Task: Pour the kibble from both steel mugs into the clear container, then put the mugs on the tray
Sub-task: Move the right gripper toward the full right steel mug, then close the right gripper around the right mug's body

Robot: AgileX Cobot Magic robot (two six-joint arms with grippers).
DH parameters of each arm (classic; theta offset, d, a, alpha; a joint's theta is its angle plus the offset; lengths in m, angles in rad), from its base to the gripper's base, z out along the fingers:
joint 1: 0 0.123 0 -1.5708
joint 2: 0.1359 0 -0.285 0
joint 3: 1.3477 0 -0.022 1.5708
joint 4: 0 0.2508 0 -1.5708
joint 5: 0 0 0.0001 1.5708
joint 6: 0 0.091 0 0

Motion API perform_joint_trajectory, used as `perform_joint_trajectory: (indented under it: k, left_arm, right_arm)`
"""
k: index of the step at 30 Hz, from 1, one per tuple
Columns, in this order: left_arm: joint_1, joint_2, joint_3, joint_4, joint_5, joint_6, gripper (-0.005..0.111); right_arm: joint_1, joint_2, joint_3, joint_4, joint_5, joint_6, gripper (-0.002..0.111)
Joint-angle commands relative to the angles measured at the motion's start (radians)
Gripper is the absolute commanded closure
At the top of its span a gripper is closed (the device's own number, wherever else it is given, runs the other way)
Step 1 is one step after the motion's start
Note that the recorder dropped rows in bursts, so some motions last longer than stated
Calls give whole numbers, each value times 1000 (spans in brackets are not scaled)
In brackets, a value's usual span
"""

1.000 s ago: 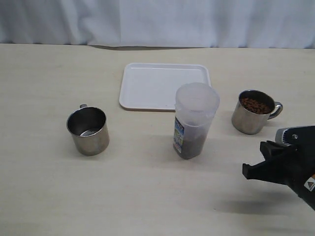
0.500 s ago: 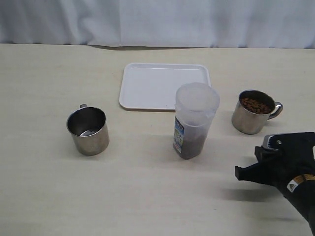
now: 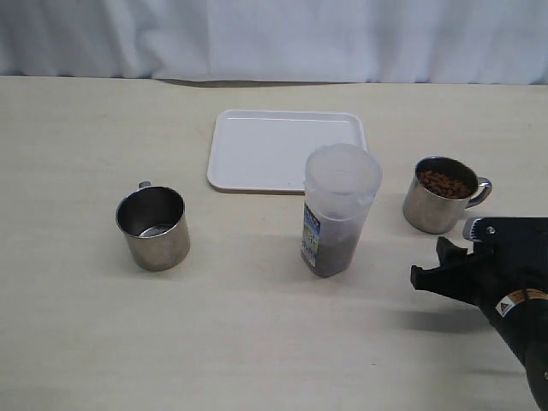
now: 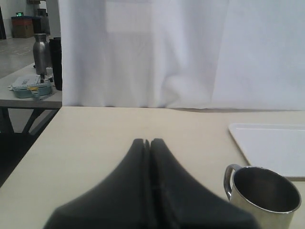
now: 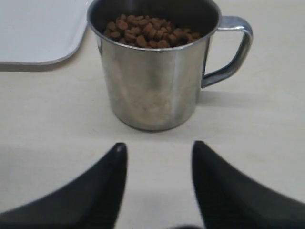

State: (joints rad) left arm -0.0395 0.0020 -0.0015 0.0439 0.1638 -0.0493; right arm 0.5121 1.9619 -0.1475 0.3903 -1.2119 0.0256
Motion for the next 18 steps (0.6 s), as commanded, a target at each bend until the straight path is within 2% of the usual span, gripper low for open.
perform_joint_trajectory:
  k: [1, 3, 11, 18]
  left_arm:
    - [-6, -2, 2, -2, -13, -3, 107]
    - [-6, -2, 2, -2, -13, -3, 107]
    - [-6, -2, 2, -2, -13, -3, 107]
    - [-6, -2, 2, -2, -13, -3, 107]
  right_arm:
    - [3, 2, -3, -14, -9, -7, 42]
    - [3, 2, -3, -14, -9, -7, 38]
    - [3, 2, -63, -16, -9, -11, 38]
    - [3, 2, -165, -10, 107, -46, 38]
